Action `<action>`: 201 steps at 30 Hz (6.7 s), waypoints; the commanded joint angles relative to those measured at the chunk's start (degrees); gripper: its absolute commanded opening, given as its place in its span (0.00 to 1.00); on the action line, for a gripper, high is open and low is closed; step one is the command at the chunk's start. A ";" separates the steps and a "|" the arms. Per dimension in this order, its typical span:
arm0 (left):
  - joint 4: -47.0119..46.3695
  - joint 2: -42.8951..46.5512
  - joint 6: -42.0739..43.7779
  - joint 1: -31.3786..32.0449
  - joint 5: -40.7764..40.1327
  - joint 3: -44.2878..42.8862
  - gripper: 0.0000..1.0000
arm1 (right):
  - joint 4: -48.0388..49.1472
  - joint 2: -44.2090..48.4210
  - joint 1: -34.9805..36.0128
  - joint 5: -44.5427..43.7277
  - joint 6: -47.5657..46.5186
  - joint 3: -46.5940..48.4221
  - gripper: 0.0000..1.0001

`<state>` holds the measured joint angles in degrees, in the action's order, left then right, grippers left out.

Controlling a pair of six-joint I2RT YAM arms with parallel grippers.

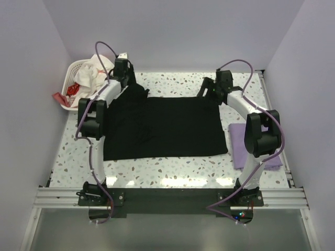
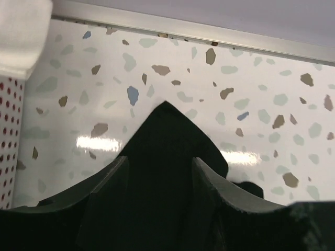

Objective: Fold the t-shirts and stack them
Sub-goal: Fold the tshirt

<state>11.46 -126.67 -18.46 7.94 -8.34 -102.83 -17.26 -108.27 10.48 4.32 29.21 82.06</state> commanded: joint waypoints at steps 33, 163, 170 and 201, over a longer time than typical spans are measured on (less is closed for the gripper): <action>-7.33 -18.88 6.33 -0.03 3.15 -18.20 0.20 | 4.25 -2.91 -0.20 3.42 -1.53 2.40 0.79; -18.06 23.74 -4.30 -1.44 0.69 20.91 0.00 | -3.57 -8.63 -7.58 -10.20 0.14 10.94 0.00; -14.46 28.93 -9.48 -1.44 -1.59 26.61 0.00 | -4.01 -2.48 -8.20 -11.61 1.11 5.75 0.00; 7.34 58.99 -18.28 -2.14 -4.75 52.11 0.00 | -1.47 12.29 -8.37 -12.32 3.04 -16.04 0.00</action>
<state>16.95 -70.59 -37.85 6.33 -11.05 -52.07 -21.21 -99.96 2.55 -6.92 31.29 67.88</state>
